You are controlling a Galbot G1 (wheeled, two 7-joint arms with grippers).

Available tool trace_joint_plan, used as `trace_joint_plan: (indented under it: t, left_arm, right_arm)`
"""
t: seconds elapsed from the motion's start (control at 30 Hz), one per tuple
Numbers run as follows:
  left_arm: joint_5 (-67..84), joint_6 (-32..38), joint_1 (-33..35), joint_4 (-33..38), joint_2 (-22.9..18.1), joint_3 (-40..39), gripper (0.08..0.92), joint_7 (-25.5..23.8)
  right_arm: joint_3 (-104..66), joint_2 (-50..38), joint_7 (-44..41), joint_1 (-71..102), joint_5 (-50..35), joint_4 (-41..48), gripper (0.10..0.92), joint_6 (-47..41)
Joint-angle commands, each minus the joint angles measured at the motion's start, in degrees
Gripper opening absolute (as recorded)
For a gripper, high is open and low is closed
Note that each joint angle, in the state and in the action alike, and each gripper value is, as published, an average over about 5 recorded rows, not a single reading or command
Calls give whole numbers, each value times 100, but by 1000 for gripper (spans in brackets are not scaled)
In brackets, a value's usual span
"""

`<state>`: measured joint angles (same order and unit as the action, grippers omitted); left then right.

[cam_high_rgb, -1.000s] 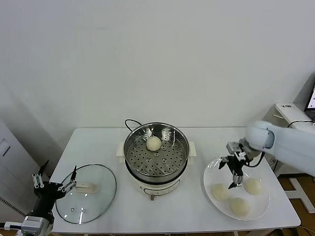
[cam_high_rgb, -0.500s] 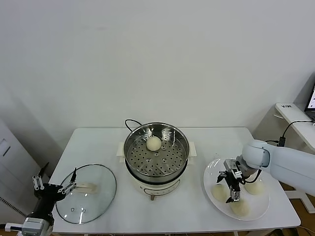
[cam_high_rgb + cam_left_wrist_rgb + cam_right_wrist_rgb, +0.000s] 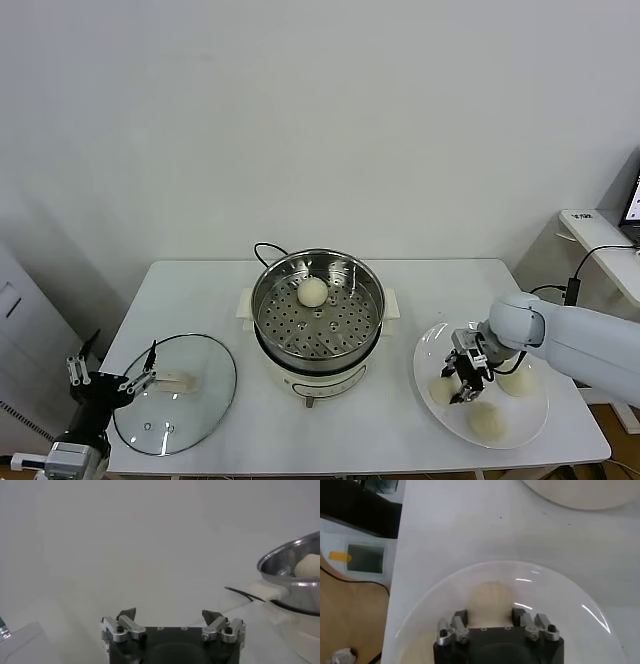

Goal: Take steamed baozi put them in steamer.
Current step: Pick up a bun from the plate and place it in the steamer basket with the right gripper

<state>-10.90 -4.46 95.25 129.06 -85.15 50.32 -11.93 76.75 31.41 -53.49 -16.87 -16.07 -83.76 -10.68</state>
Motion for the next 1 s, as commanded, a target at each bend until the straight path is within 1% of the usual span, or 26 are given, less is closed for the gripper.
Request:
trace_joint_plan:
  t: [0.03, 0.23, 0.37, 0.43, 0.5, 0.6, 0.8, 1.0]
  left_arm:
    - [-1, -10, -6, 10, 11, 2, 823, 2]
    - [-11, -13, -32, 5, -14, -11, 823, 4]
    - [5, -12, -39, 0, -15, 4, 823, 6]
    - [17, -8, -42, -13, -12, 12, 823, 6]
    - [20, -3, -52, -29, -27, 6, 823, 6]
    - [17, 3, -68, -41, -60, -17, 823, 5]
    - [36, 10, -92, -52, -65, -7, 823, 12]
    - [68, 13, -92, -45, -43, 21, 823, 11]
  right_arm:
    - [755, -39, -117, -1510, -718, -63, 407, 119]
    - [2534, 373, -641, -4082, -1932, -181, 435, 588]
    - [2754, 756, -1165, -5049, -2748, -378, 441, 618]
    - [2662, 1021, -1263, -5222, -3176, -444, 441, 496]
    - [2456, 1288, -1189, -5126, -3435, -505, 441, 314]
    - [1931, 1659, -802, -4536, -3519, -577, 448, -103]
    - [954, 2668, 338, -2854, -3414, -336, 496, -1085]
    - [579, 3632, 1053, -1769, -3232, 101, 501, -1564]
